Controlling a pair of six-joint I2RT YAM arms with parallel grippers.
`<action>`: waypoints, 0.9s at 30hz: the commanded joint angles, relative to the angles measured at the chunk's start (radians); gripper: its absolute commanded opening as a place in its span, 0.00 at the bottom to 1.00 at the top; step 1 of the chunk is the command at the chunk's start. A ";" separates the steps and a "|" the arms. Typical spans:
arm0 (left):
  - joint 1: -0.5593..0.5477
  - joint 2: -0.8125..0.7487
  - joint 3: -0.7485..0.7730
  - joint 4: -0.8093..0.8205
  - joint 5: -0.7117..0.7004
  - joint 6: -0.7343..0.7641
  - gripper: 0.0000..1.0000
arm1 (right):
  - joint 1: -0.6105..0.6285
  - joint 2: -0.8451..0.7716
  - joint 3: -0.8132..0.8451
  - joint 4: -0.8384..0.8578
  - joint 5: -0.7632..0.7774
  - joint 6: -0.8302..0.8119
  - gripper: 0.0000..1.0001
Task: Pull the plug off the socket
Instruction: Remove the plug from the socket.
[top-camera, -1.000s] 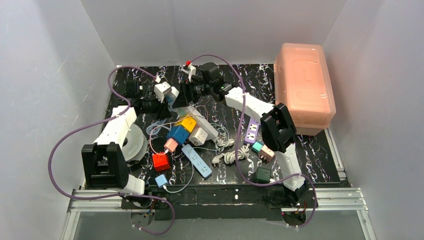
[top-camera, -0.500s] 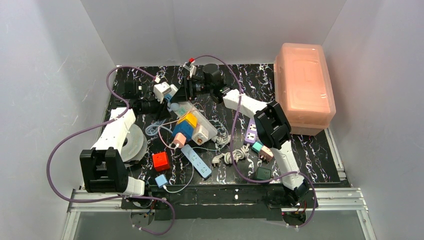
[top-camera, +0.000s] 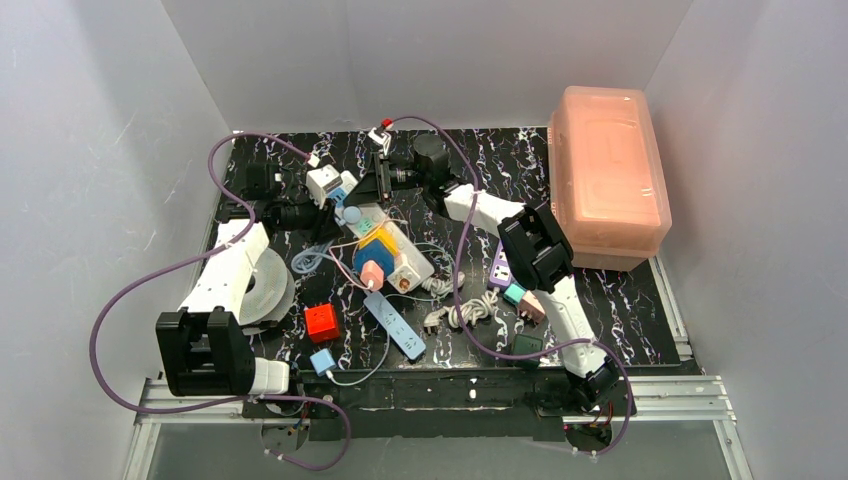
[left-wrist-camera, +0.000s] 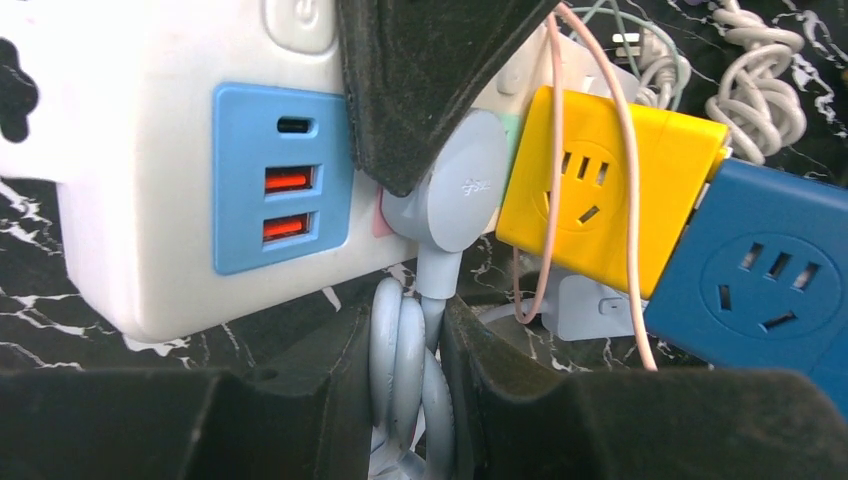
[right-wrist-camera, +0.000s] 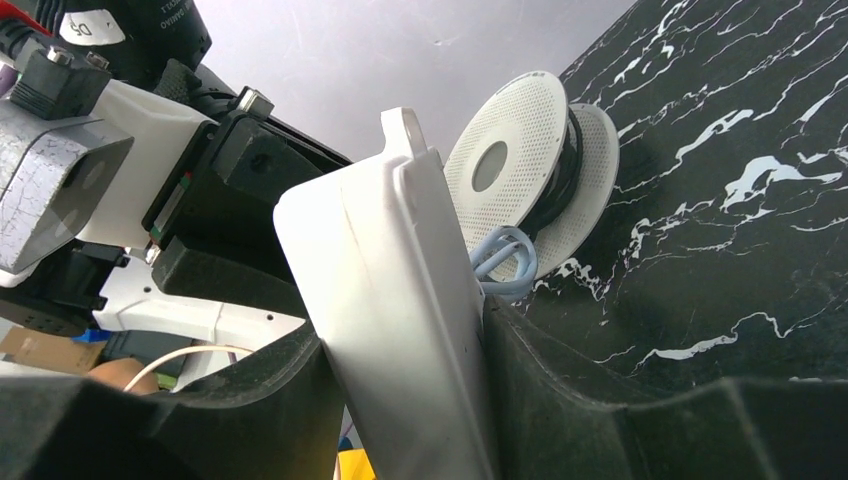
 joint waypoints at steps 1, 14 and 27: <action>-0.022 -0.057 0.065 -0.069 0.233 -0.001 0.00 | 0.021 -0.055 -0.009 -0.012 -0.039 0.020 0.01; -0.039 -0.060 0.116 -0.286 0.408 0.082 0.00 | -0.014 -0.119 -0.028 -0.203 0.014 -0.189 0.01; -0.043 -0.060 0.160 -0.321 0.458 0.081 0.00 | -0.002 -0.188 -0.133 -0.309 0.125 -0.375 0.01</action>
